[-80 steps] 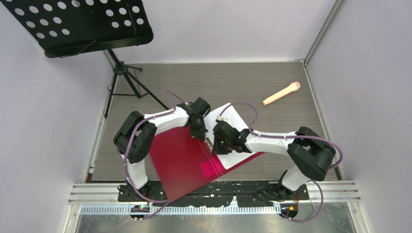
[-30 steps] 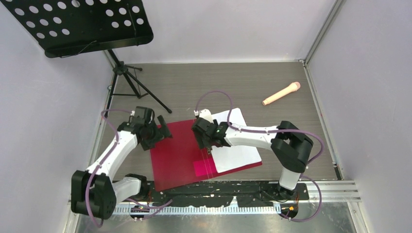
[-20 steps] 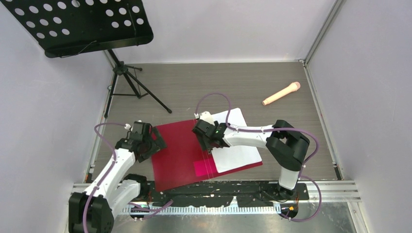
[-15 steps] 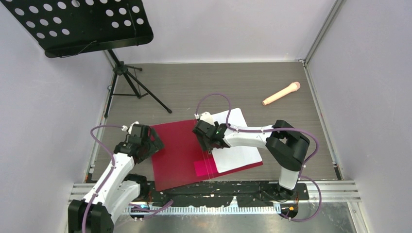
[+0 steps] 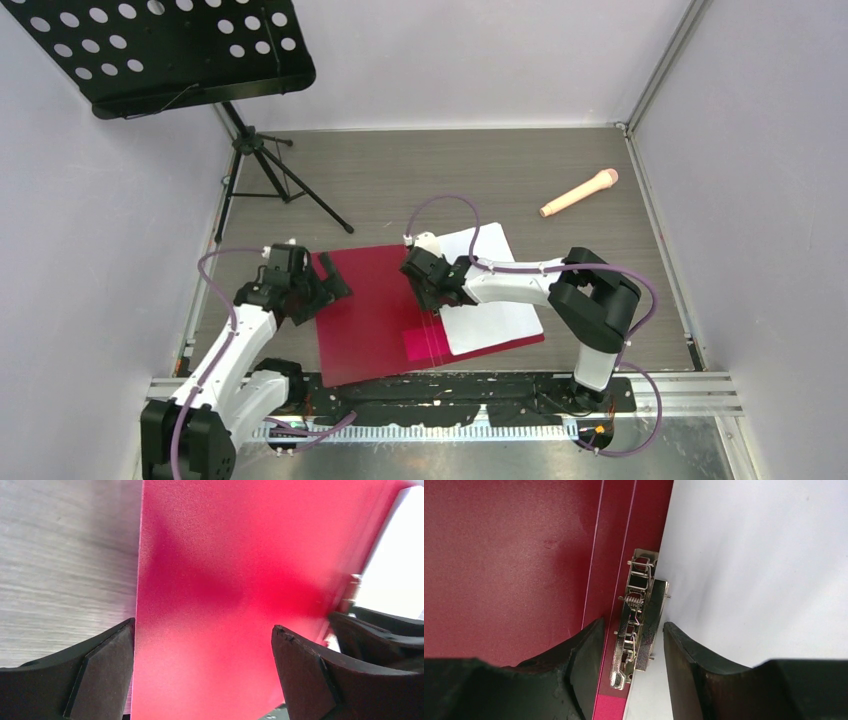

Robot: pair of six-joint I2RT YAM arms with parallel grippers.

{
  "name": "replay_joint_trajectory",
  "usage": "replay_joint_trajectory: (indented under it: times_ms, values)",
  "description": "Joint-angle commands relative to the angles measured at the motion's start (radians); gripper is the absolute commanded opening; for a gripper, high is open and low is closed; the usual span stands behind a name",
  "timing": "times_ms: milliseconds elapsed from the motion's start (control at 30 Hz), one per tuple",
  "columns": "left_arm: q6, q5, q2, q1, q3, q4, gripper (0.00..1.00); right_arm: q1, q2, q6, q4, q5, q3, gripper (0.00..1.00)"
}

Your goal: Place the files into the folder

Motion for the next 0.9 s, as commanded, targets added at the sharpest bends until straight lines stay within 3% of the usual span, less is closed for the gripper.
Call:
replay_joint_trajectory:
  times_ms: [0, 200, 467, 867]
  values:
    - [0.048, 0.192, -0.016, 0.002, 0.159, -0.004, 0.97, -0.001, -0.014, 0.016, 0.015, -0.054, -0.001, 0.51]
    - [0.067, 0.298, -0.038, 0.002, 0.269, -0.035, 0.96, -0.001, -0.018, 0.022, 0.020, -0.089, 0.022, 0.51]
    - [0.029, 0.429, -0.049, -0.014, 0.350, 0.044, 0.96, -0.006, 0.003, 0.055, 0.076, -0.169, 0.057, 0.51]
    - [-0.032, 0.386, 0.035, -0.152, 0.417, 0.149, 0.96, -0.029, 0.022, 0.132, 0.205, -0.270, 0.079, 0.52]
